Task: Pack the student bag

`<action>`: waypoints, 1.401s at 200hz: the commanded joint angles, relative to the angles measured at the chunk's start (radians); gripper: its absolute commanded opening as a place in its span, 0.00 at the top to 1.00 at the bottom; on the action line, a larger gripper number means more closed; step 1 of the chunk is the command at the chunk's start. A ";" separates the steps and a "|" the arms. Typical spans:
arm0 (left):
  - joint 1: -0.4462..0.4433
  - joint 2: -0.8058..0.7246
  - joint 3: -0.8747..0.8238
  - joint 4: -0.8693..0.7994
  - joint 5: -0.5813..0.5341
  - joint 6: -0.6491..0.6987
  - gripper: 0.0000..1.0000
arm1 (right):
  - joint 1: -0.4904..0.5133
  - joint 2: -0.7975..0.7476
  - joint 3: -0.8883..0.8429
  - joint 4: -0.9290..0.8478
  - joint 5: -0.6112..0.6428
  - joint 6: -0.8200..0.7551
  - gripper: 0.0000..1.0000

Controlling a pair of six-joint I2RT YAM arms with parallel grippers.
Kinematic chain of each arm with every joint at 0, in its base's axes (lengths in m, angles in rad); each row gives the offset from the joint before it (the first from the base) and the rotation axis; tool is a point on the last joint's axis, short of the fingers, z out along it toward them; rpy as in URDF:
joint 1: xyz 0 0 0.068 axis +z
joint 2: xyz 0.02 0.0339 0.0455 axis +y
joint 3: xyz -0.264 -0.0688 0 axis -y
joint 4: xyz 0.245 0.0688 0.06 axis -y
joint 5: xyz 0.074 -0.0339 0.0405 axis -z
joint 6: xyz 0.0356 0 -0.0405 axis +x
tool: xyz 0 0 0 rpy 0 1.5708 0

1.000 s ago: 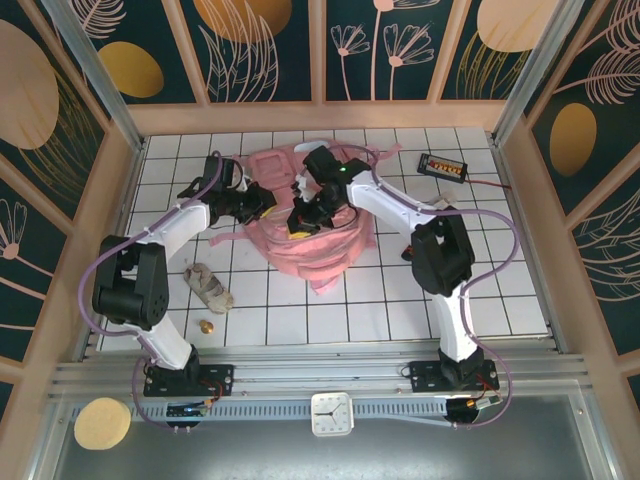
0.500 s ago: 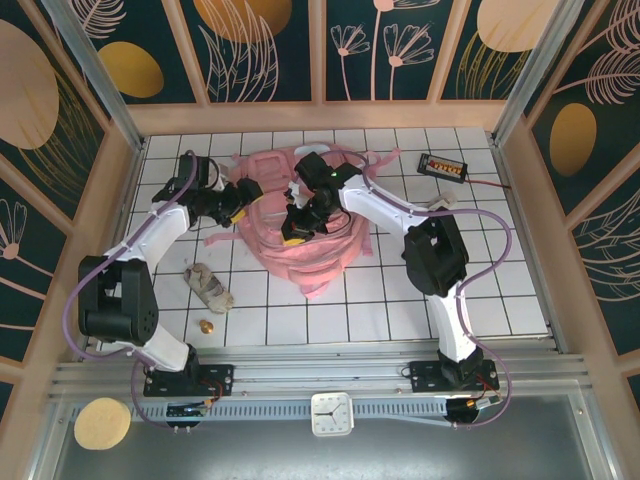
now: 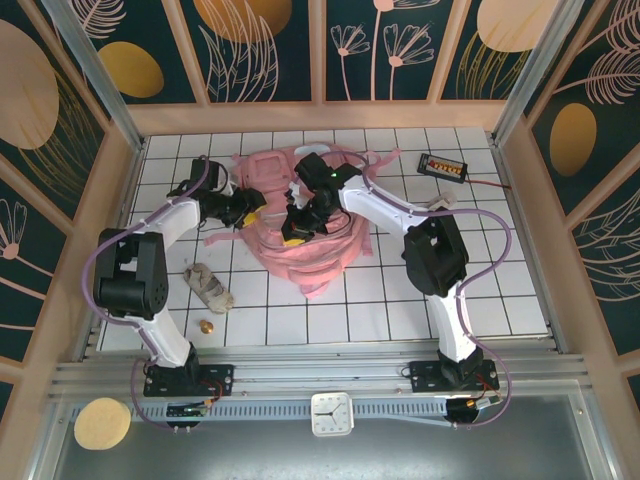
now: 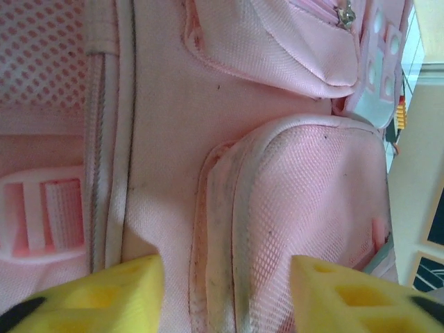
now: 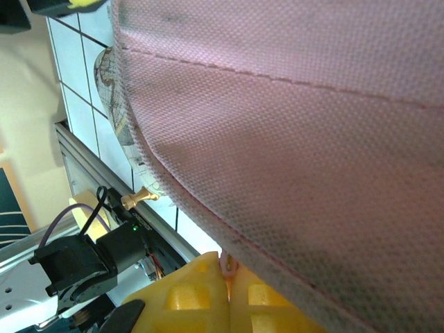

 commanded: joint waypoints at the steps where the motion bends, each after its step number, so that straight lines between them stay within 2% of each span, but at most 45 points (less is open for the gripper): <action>1: -0.003 0.031 0.041 0.059 0.043 -0.017 0.59 | 0.007 -0.045 -0.020 0.010 -0.014 0.008 1.00; 18: -0.010 0.050 0.053 0.072 0.061 -0.022 0.78 | 0.004 -0.045 -0.023 0.011 -0.012 0.008 1.00; 30: -0.021 0.057 0.058 0.078 0.070 -0.020 1.00 | 0.005 -0.043 -0.024 0.012 -0.012 0.010 1.00; 115: -0.120 -0.031 -0.007 0.170 0.073 -0.127 1.00 | 0.038 0.055 0.137 0.003 -0.026 0.063 1.00; 182: -0.174 -0.140 -0.075 0.205 0.052 -0.183 1.00 | 0.044 0.130 0.206 0.272 -0.067 0.331 1.00; 207: -0.173 -0.154 -0.107 0.209 0.046 -0.176 1.00 | 0.058 0.155 0.253 0.272 -0.058 0.349 1.00; 219: -0.174 -0.156 -0.113 0.206 0.040 -0.166 1.00 | 0.062 0.158 0.272 0.225 -0.041 0.328 0.78; 239: -0.174 -0.149 -0.082 0.141 0.007 -0.103 1.00 | 0.059 0.111 0.240 0.151 0.017 0.273 0.57; 267: -0.173 -0.133 -0.018 0.018 -0.054 0.010 1.00 | 0.025 -0.066 0.010 0.149 0.070 0.248 0.51; 280: -0.174 -0.130 0.029 -0.077 -0.121 0.095 0.64 | 0.001 -0.167 -0.116 0.167 0.088 0.255 0.49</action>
